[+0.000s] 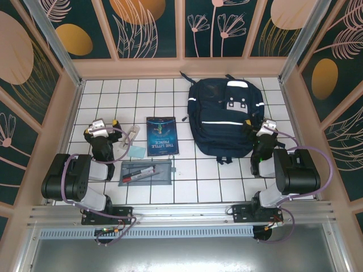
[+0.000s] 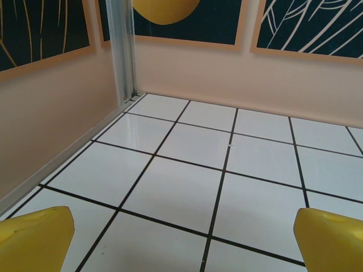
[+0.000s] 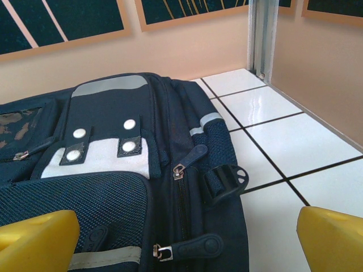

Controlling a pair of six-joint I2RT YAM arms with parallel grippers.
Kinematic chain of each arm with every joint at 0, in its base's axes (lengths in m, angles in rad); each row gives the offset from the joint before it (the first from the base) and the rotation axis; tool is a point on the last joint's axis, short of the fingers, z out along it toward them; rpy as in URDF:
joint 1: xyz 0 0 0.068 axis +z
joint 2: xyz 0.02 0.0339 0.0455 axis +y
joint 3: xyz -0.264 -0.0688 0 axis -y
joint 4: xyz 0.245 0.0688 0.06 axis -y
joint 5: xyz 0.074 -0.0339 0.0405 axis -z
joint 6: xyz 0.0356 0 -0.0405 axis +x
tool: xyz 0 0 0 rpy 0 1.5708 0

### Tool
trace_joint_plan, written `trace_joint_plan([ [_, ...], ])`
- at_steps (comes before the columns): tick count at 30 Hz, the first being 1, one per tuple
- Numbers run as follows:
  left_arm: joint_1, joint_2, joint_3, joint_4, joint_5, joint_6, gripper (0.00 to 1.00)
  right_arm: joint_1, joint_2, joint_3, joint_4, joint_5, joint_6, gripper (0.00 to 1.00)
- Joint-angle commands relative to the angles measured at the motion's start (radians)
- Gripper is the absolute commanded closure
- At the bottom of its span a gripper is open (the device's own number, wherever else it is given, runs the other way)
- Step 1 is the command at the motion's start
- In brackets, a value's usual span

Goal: Pack books, pencil case, and school supplies into a backpack

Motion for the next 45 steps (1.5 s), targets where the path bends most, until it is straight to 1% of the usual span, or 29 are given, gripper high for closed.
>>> trace_joint_plan([
  [1,0.005,0.003,0.007,0.027,0.004,0.008,0.01,0.005,0.006,0.009,0.026,-0.004,-0.016,0.01],
  [12,0.006,-0.004,0.002,0.035,-0.006,0.007,0.01,0.007,0.003,0.006,0.03,0.006,-0.017,0.01],
  [13,0.005,-0.016,0.008,0.009,-0.018,-0.002,0.01,0.014,-0.009,0.013,0.007,0.034,-0.014,0.01],
  [14,0.005,-0.027,0.014,-0.012,-0.022,-0.004,0.01,0.014,-0.022,0.018,-0.014,0.024,-0.013,0.01],
  [17,0.005,-0.052,0.047,-0.083,0.024,0.018,0.01,0.026,-0.025,0.003,0.017,0.027,-0.033,0.01],
  [19,0.005,-0.095,0.112,-0.253,0.019,0.009,0.01,0.036,-0.03,-0.017,0.05,0.036,-0.041,0.01],
  [21,0.005,-0.117,0.151,-0.329,0.034,0.016,0.01,0.042,-0.044,-0.029,0.066,0.037,-0.052,0.01],
  [22,0.005,-0.128,0.171,-0.365,0.046,0.022,0.01,0.052,-0.072,-0.026,0.037,0.06,-0.055,0.01],
  [23,0.005,-0.139,0.191,-0.412,0.048,0.017,0.01,0.063,-0.114,-0.01,-0.029,0.087,-0.057,0.01],
  [25,0.005,-0.169,0.248,-0.529,0.055,-0.047,0.01,0.073,-0.236,0.059,-0.262,0.098,-0.04,0.01],
  [26,0.005,-0.181,0.263,-0.55,0.079,-0.083,0.01,0.073,-0.28,0.093,-0.359,0.102,-0.009,0.01],
  [28,0.004,-0.198,0.284,-0.563,0.172,-0.165,0.01,0.073,-0.354,0.177,-0.57,0.124,0.059,0.01],
  [30,0.003,-0.195,0.328,-0.617,0.235,-0.254,0.01,0.073,-0.4,0.257,-0.776,0.155,0.161,0.01],
  [31,0.003,-0.188,0.355,-0.653,0.274,-0.287,0.01,0.074,-0.415,0.306,-0.89,0.172,0.223,0.01],
  [33,-0.002,-0.168,0.402,-0.705,0.328,-0.353,0.01,0.073,-0.423,0.39,-1.084,0.163,0.34,0.01],
  [34,-0.006,-0.158,0.421,-0.717,0.362,-0.379,0.01,0.072,-0.417,0.438,-1.175,0.148,0.406,0.01],
  [36,-0.023,-0.139,0.448,-0.725,0.411,-0.421,0.01,0.071,-0.393,0.51,-1.305,0.083,0.498,0.01],
  [37,-0.037,-0.132,0.46,-0.729,0.419,-0.439,0.01,0.072,-0.373,0.545,-1.371,0.053,0.569,0.01],
  [39,-0.071,-0.117,0.481,-0.735,0.43,-0.457,0.01,0.072,-0.334,0.584,-1.469,-0.024,0.691,0.01],
  [41,-0.11,-0.1,0.5,-0.739,0.439,-0.475,0.01,0.075,-0.312,0.587,-1.52,-0.102,0.799,0.01],
  [42,-0.127,-0.087,0.509,-0.739,0.447,-0.488,0.01,0.079,-0.314,0.575,-1.526,-0.135,0.865,0.01],
  [45,-0.166,-0.05,0.513,-0.703,0.485,-0.546,0.01,0.114,-0.352,0.486,-1.433,-0.2,1.007,0.01],
])
